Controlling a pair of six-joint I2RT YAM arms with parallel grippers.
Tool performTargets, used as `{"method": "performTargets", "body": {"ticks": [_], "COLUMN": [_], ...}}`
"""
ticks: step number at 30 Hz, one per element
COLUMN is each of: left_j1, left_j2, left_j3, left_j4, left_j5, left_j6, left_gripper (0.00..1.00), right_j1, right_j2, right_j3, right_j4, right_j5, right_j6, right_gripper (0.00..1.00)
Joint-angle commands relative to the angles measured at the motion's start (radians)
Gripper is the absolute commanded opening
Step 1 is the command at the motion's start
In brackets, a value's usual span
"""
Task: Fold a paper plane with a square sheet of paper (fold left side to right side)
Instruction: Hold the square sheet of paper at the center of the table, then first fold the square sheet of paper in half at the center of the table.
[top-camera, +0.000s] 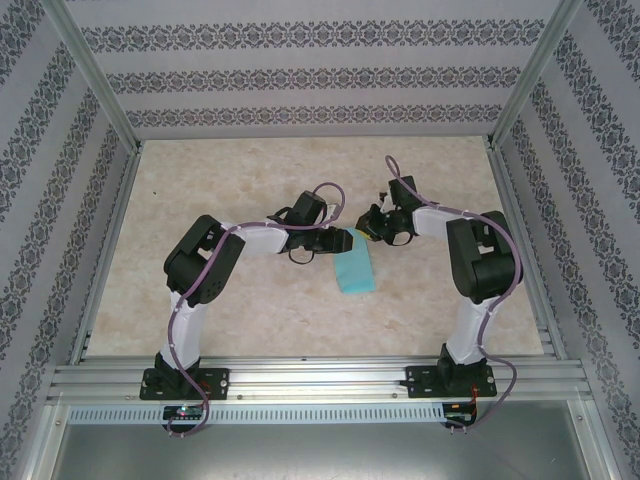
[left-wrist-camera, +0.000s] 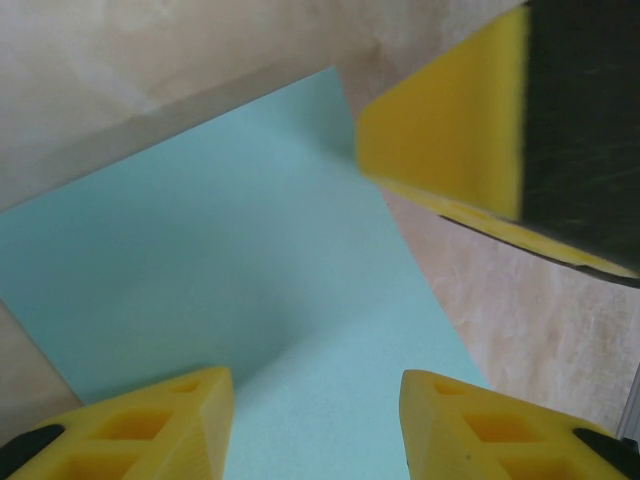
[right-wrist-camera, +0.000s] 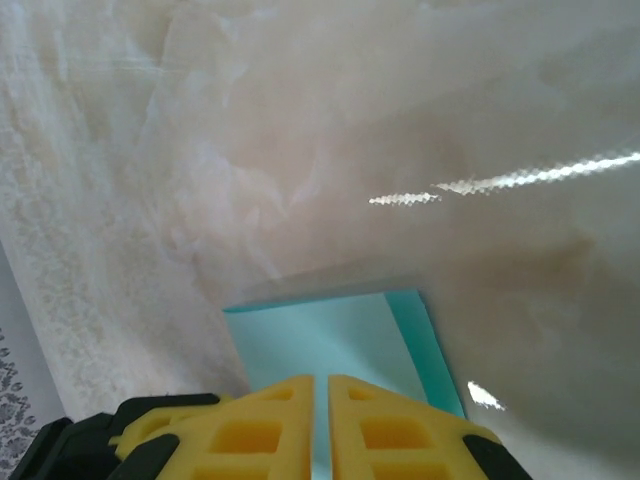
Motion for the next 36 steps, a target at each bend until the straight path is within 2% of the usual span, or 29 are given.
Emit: {"method": "performTargets", "body": {"ticks": [1, 8, 15, 20, 36], "left_j1": [-0.002, -0.005, -0.044, -0.072, -0.101], "left_j2": [0.031, -0.072, -0.186, -0.183, -0.139], "left_j3": [-0.021, -0.088, -0.205, -0.217, -0.215], "left_j4": [-0.014, 0.04, 0.102, 0.133, 0.038], "left_j5": [-0.049, 0.004, 0.055, 0.061, 0.068], "left_j6": [0.027, 0.045, 0.065, 0.058, 0.107], "left_gripper": [0.49, 0.5, 0.5, 0.51, 0.51], "right_j1": [0.018, 0.016, 0.018, 0.02, 0.022], "right_j2": [0.039, 0.082, 0.082, 0.08, 0.089], "right_j3": [0.022, 0.016, 0.007, 0.012, 0.025], "right_j4": [0.017, -0.044, -0.063, -0.075, -0.098], "right_j5": [-0.013, 0.041, 0.07, 0.075, 0.093], "right_j6": [0.013, -0.007, -0.015, -0.019, -0.027], "right_gripper": [0.13, 0.13, 0.12, 0.12, 0.13]}}
